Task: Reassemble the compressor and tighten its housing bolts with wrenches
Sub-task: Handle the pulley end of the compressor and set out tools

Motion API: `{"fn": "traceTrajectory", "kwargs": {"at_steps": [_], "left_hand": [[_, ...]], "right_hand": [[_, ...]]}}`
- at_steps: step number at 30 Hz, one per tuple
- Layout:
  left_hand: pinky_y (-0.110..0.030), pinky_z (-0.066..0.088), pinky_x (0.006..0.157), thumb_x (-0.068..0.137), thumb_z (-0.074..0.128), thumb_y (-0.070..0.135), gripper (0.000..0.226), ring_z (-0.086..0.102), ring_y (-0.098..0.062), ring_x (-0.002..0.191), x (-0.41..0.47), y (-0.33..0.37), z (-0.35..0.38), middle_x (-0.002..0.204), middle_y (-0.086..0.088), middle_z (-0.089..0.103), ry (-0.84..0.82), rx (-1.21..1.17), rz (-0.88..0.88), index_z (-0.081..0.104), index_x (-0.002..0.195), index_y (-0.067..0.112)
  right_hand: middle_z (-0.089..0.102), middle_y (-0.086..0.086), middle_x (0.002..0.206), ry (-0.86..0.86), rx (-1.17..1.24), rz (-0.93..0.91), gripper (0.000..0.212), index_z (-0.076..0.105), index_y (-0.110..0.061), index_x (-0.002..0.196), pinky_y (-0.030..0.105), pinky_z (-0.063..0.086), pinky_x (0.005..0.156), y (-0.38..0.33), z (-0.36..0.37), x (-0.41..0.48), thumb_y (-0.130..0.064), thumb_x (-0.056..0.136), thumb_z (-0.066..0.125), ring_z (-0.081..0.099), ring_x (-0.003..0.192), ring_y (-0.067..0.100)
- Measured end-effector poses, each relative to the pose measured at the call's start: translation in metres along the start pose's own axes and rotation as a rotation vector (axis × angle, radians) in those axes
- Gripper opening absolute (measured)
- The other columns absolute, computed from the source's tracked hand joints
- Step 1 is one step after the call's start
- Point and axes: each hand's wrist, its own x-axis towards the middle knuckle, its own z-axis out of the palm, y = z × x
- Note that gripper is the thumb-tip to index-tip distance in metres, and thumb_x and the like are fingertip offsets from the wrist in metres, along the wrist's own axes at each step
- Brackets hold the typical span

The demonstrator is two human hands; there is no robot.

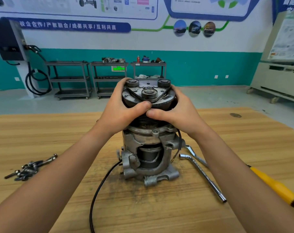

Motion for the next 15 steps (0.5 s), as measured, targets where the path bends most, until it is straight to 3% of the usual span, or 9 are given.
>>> {"fn": "traceTrajectory", "kwargs": {"at_steps": [2,4,7,9,10,13,15], "left_hand": [[0.0,0.041,0.07,0.061,0.067,0.036,0.068,0.055,0.021,0.088,0.002,-0.001,0.0,0.106,0.021,0.054,-0.003,0.004,0.001,0.036,0.121,0.03],[0.0,0.041,0.067,0.06,0.067,0.04,0.064,0.055,0.021,0.084,0.005,-0.001,-0.001,0.102,0.023,0.055,-0.001,0.006,-0.016,0.039,0.117,0.033],[-0.003,0.042,0.067,0.06,0.062,0.053,0.08,0.056,0.013,0.091,0.014,-0.004,-0.001,0.108,0.019,0.055,0.024,0.014,-0.086,0.041,0.131,0.024],[-0.003,0.04,0.069,0.066,0.065,0.052,0.087,0.052,0.004,0.099,0.014,-0.006,-0.001,0.116,0.013,0.05,0.048,0.025,-0.11,0.035,0.14,0.016],[-0.001,0.04,0.067,0.071,0.07,0.047,0.084,0.052,0.009,0.096,0.011,-0.007,-0.001,0.115,0.013,0.049,0.056,0.02,-0.102,0.035,0.14,0.016],[0.004,0.038,0.066,0.079,0.072,0.024,0.054,0.05,0.028,0.082,0.002,-0.008,0.001,0.101,0.025,0.049,0.071,0.035,-0.014,0.04,0.122,0.028],[0.003,0.038,0.069,0.07,0.07,0.028,0.05,0.051,0.027,0.085,0.0,-0.004,0.001,0.101,0.027,0.05,0.051,0.043,0.021,0.04,0.109,0.038]], "right_hand": [[0.066,-0.012,0.111,0.01,-0.013,0.015,0.071,0.053,-0.037,0.105,0.027,0.051,0.09,-0.002,0.001,0.0,-0.044,0.041,0.085,0.062,0.103,0.002],[0.066,-0.01,0.112,0.017,-0.03,0.036,0.081,0.054,-0.033,0.11,0.028,0.05,0.09,-0.004,0.002,0.001,-0.052,0.037,0.082,0.062,0.104,0.005],[0.067,-0.008,0.108,0.017,-0.038,0.07,0.076,0.058,-0.025,0.111,0.03,0.052,0.088,-0.007,0.003,0.007,-0.051,0.044,0.081,0.064,0.1,0.007],[0.068,-0.006,0.108,0.016,-0.036,0.073,0.074,0.059,-0.02,0.114,0.033,0.052,0.09,-0.007,0.005,0.008,-0.048,0.049,0.08,0.064,0.1,0.009],[0.068,-0.006,0.109,0.024,-0.037,0.065,0.075,0.059,-0.019,0.115,0.033,0.052,0.091,-0.006,0.007,0.008,-0.048,0.049,0.08,0.064,0.1,0.009],[0.066,-0.01,0.109,0.06,-0.037,0.015,0.075,0.055,-0.03,0.11,0.024,0.051,0.088,0.0,0.009,0.001,-0.051,0.042,0.08,0.063,0.102,0.004],[0.066,-0.013,0.107,0.093,-0.019,-0.021,0.071,0.052,-0.034,0.108,0.018,0.049,0.083,0.005,0.009,-0.004,-0.046,0.045,0.082,0.062,0.101,0.001]]}}
